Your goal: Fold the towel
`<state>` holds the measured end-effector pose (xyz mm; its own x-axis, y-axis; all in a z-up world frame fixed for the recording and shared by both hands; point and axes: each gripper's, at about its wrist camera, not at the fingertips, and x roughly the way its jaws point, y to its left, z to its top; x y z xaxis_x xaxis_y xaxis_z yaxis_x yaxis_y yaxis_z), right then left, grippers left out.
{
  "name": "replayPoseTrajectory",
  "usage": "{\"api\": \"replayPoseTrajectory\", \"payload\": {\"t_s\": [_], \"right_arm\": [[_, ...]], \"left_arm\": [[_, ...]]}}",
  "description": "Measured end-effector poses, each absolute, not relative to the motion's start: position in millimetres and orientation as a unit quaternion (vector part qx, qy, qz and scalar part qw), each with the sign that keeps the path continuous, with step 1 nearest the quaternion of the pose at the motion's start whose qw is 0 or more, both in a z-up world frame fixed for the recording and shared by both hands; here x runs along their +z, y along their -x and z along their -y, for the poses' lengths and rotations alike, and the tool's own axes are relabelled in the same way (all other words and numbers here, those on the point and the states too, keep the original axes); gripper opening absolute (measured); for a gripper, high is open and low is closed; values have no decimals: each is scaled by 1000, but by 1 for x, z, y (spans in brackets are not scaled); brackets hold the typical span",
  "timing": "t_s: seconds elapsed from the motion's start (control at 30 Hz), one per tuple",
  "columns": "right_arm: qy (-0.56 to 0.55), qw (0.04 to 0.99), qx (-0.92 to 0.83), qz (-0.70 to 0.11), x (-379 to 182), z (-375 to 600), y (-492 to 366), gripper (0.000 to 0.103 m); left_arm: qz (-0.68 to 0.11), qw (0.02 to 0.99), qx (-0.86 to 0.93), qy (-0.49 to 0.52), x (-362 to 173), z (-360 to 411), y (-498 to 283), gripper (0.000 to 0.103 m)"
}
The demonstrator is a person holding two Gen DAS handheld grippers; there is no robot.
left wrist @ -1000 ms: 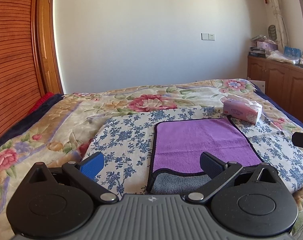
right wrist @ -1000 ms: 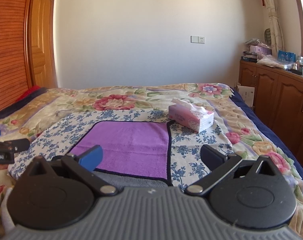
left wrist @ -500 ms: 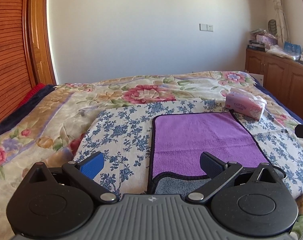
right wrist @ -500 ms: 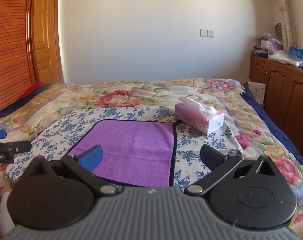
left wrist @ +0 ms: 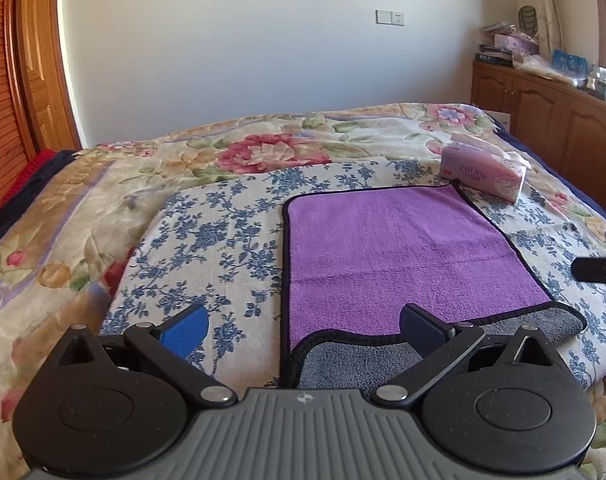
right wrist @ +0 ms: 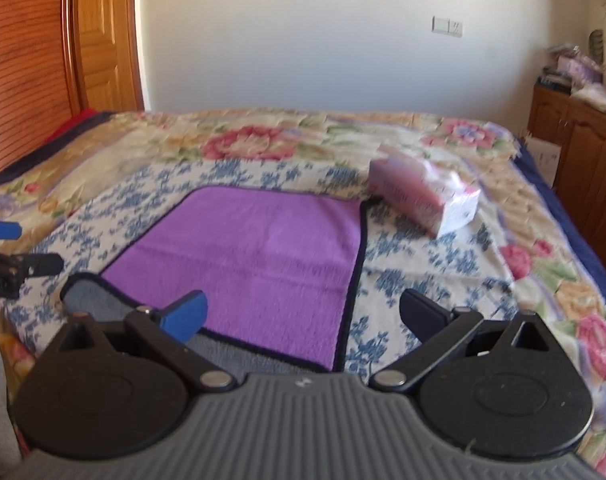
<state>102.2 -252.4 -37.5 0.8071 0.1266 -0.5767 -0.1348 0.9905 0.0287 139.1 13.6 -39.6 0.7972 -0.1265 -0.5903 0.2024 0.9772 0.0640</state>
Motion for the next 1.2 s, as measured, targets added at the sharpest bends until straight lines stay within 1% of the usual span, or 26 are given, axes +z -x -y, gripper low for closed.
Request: {"api": "replayPoseTrajectory", "payload": {"t_s": [0.03, 0.1, 0.27, 0.37, 0.4, 0.43, 0.53, 0.6, 0.67, 0.8, 0.97, 1.2], "right_arm": [[7, 947, 70, -312, -41, 253, -105, 93], [8, 942, 70, -329, -47, 254, -109, 89], [1, 929, 77, -363, -60, 256, -117, 89], [-1, 923, 78, -376, -65, 256, -121, 89], [-2, 921, 78, -381, -66, 257, -123, 88], [-2, 920, 77, -384, -68, 257, -124, 87], [-7, 915, 78, -396, -72, 259, -127, 86], [-12, 912, 78, -402, -75, 261, -127, 85], [-15, 909, 78, -408, -77, 262, -128, 82], [-22, 904, 80, -420, -80, 262, -130, 79], [-32, 897, 83, -433, -82, 264, -131, 73], [-44, 889, 90, -446, -83, 266, -130, 61]], "left_arm": [[-308, 945, -90, -62, -41, -14, -141, 103], [-314, 942, -97, -64, -46, -13, -147, 102], [-341, 932, -110, -59, -60, -16, -162, 91], [-357, 925, -117, -48, -67, -18, -168, 80], [-362, 924, -118, -47, -70, -18, -170, 74], [-365, 922, -121, -45, -72, -19, -171, 70], [-377, 916, -131, -36, -76, -20, -174, 62], [-383, 913, -135, -30, -79, -21, -176, 59], [-388, 911, -137, -29, -82, -21, -177, 54], [-402, 905, -138, -28, -89, -22, -179, 41], [-406, 903, -135, -25, -91, -24, -177, 33], [-409, 902, -136, -19, -92, -25, -176, 27]]}}
